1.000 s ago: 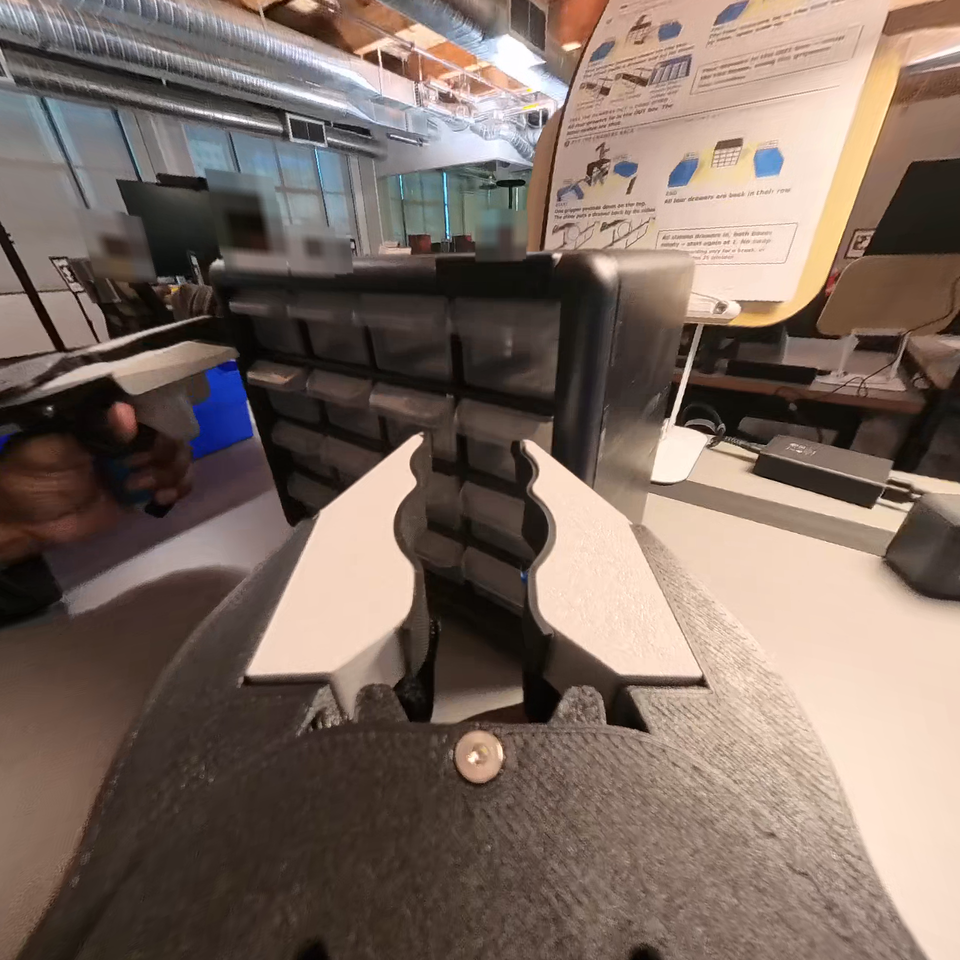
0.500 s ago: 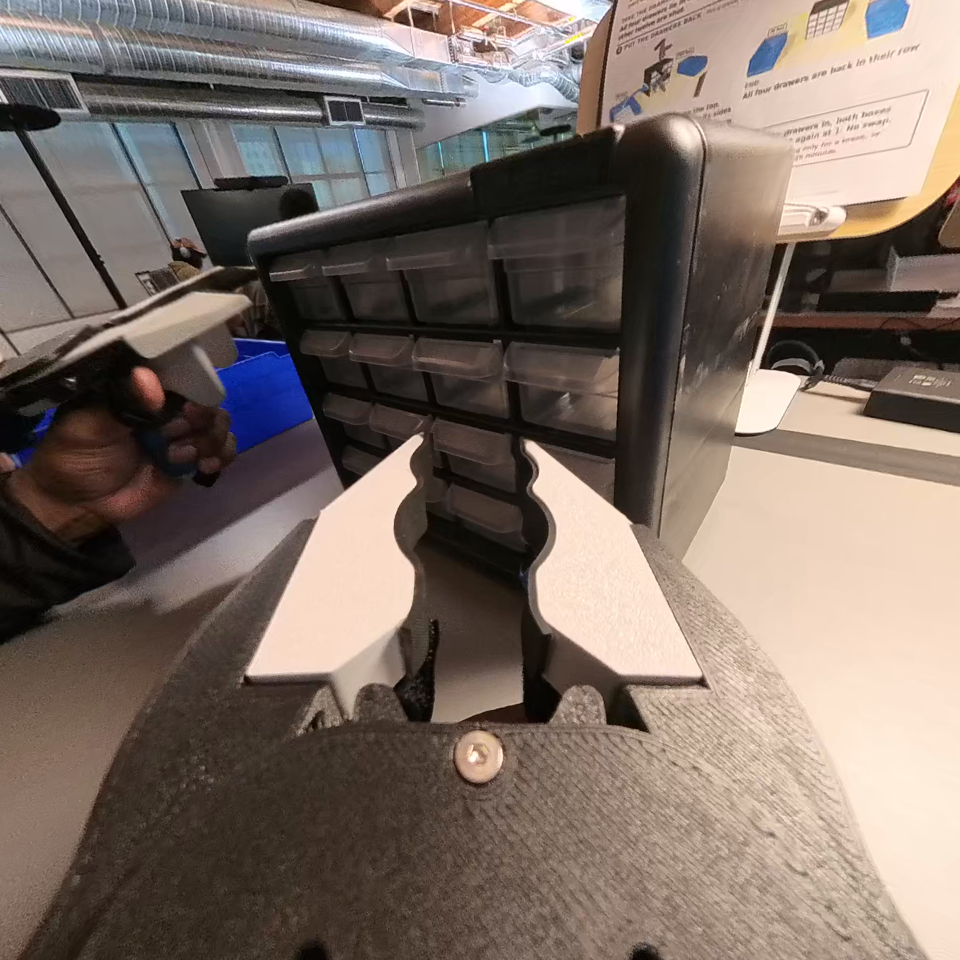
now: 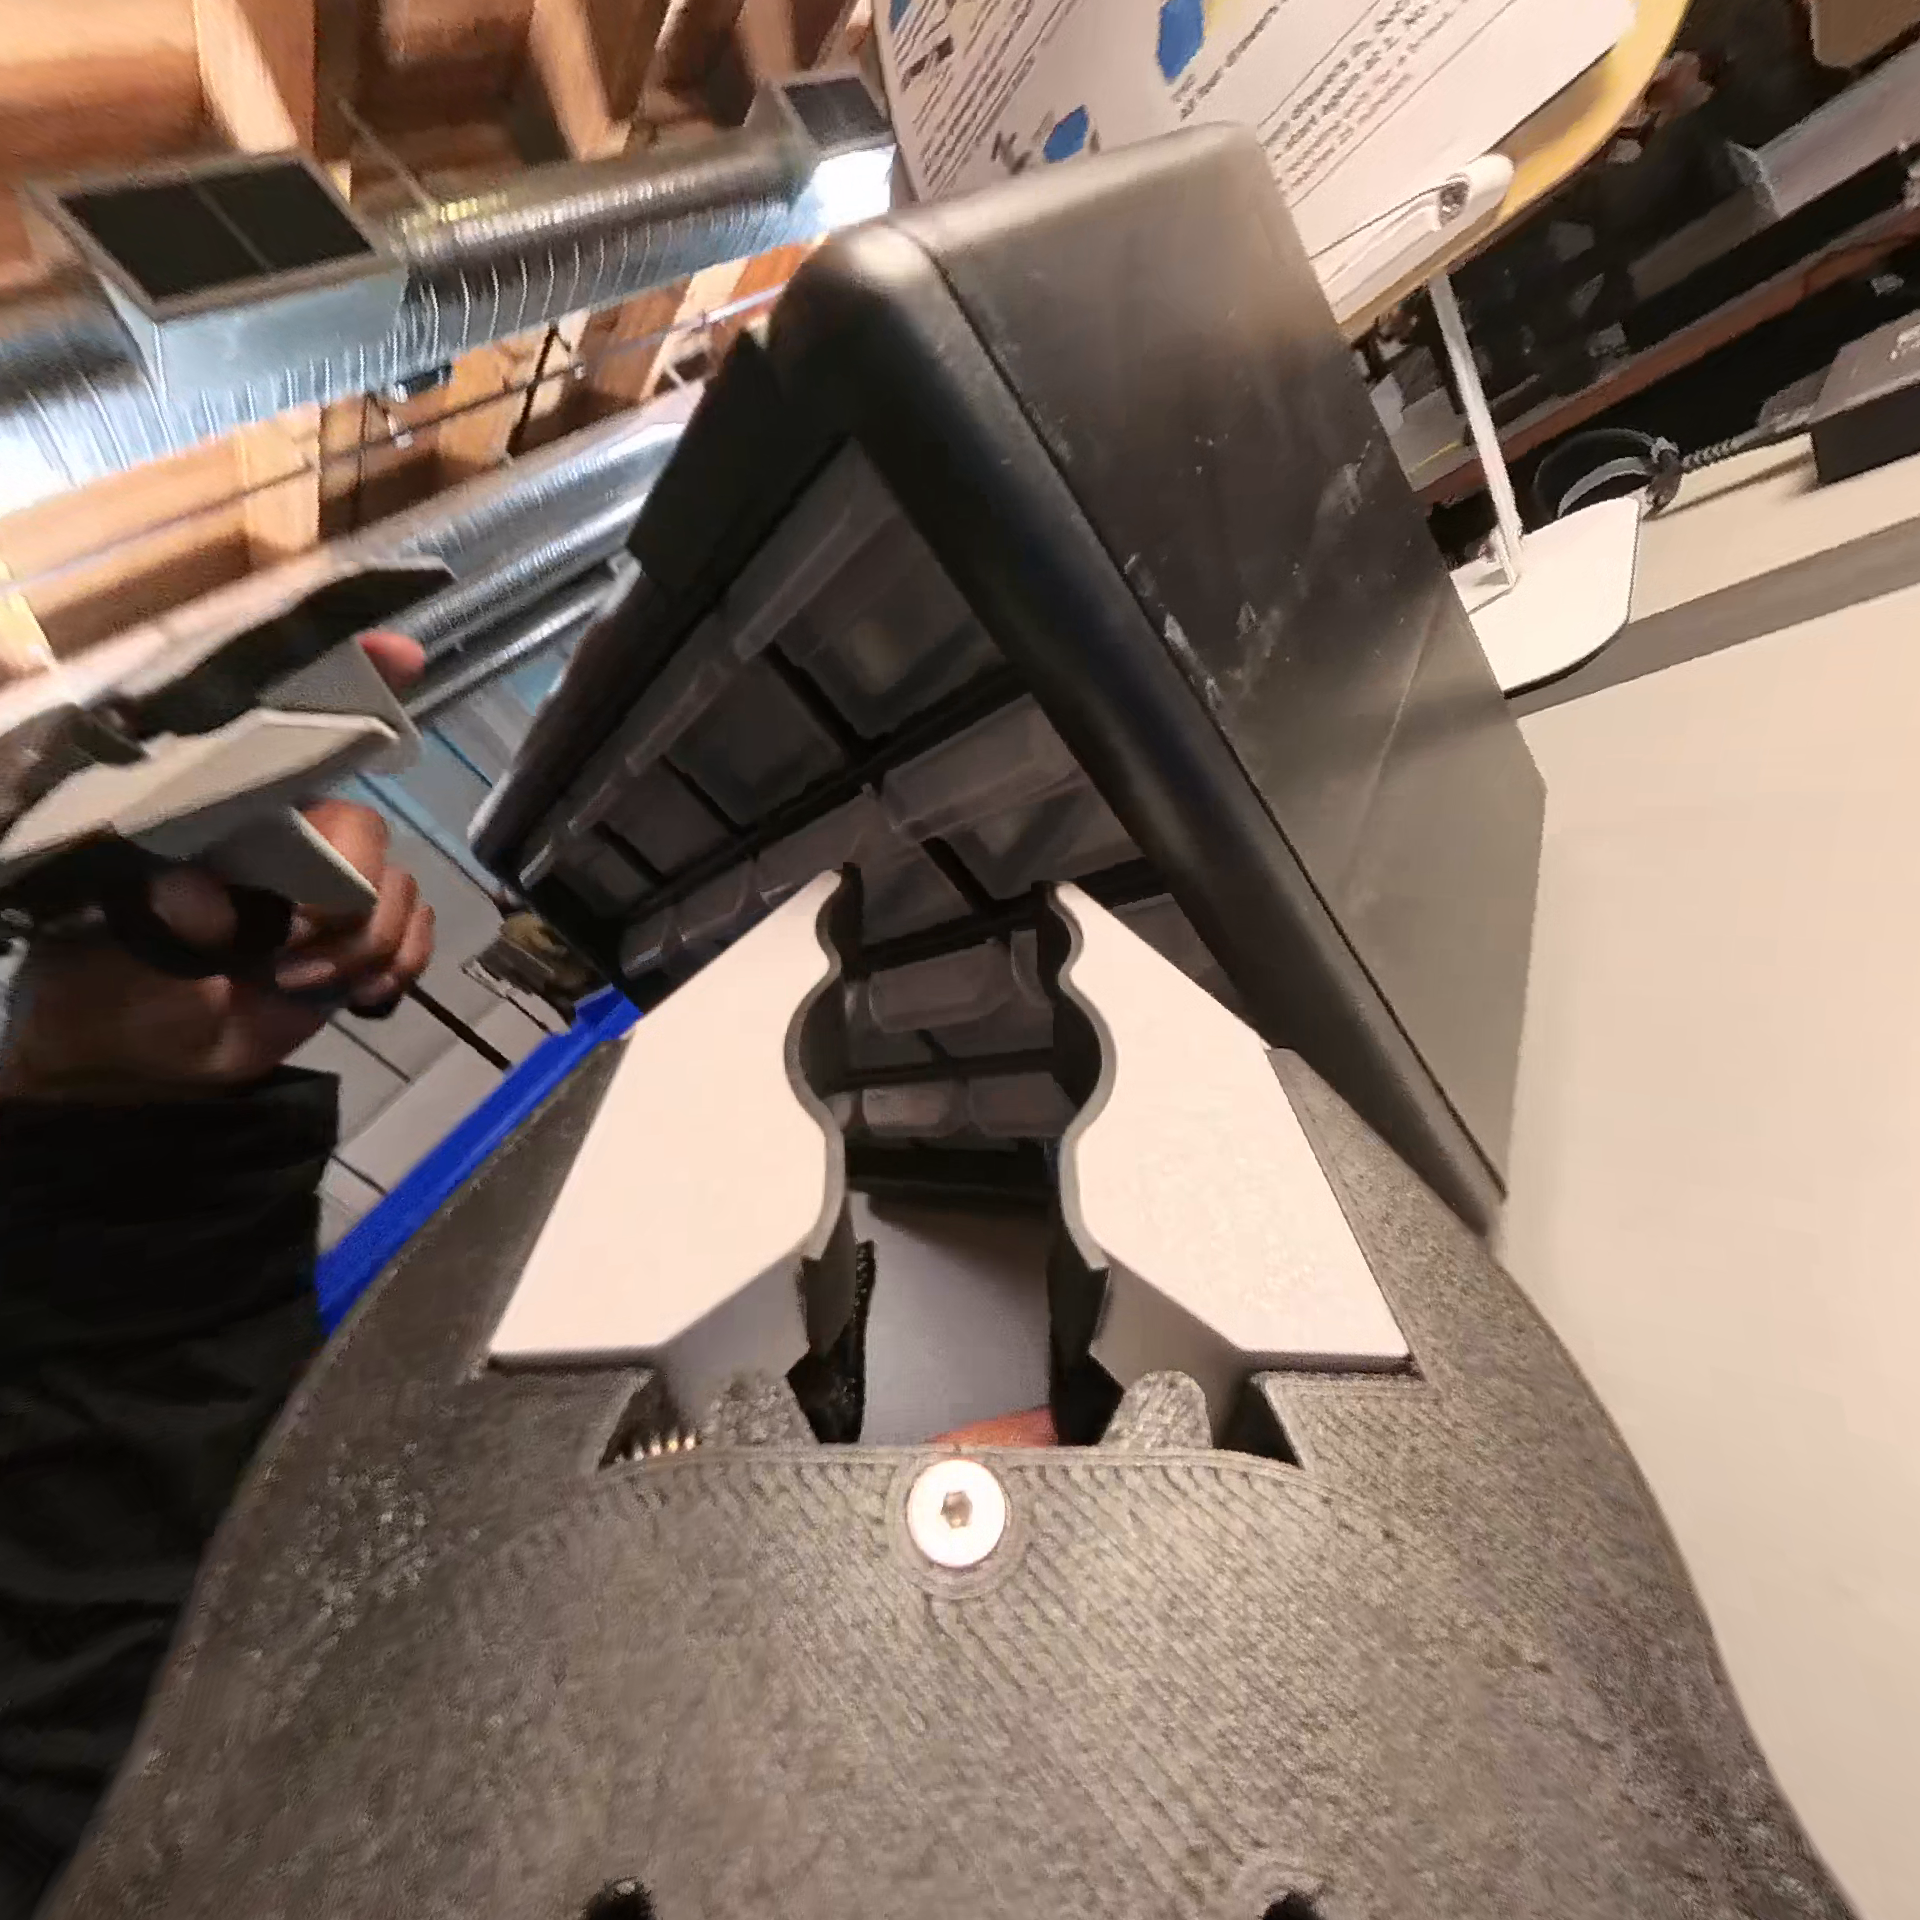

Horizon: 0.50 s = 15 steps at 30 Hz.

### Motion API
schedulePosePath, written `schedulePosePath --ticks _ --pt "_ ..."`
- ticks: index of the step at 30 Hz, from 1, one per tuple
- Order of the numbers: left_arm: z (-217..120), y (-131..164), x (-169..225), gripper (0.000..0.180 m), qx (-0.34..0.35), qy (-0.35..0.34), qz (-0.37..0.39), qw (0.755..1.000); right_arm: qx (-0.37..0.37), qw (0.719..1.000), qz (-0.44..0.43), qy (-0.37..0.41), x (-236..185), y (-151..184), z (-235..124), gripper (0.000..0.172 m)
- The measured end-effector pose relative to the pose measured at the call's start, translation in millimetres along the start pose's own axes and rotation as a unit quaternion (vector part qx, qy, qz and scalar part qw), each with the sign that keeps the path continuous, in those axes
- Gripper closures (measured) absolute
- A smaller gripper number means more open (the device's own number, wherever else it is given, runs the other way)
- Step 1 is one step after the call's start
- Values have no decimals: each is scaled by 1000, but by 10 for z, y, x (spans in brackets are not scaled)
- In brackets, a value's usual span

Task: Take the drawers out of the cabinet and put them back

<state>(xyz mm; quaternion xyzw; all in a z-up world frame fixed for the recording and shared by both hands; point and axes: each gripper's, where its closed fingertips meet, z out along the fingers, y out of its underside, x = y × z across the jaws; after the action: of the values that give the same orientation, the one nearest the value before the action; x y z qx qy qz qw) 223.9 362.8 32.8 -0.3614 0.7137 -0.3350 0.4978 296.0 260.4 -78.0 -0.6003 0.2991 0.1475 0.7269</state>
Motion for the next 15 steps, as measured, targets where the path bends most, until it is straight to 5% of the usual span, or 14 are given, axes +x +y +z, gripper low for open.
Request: schedulePosePath --ticks 1,10,15 --pt "63 56 33 99 -15 13 -1 1000 5 1000 19 3 10 -3 16 136" --pt "262 231 93 105 -47 -5 16 999 51 994 97 10 59 -96 120 139" --pt "277 257 85 103 -62 -17 18 998 77 990 122 -3 26 -129 124 163"
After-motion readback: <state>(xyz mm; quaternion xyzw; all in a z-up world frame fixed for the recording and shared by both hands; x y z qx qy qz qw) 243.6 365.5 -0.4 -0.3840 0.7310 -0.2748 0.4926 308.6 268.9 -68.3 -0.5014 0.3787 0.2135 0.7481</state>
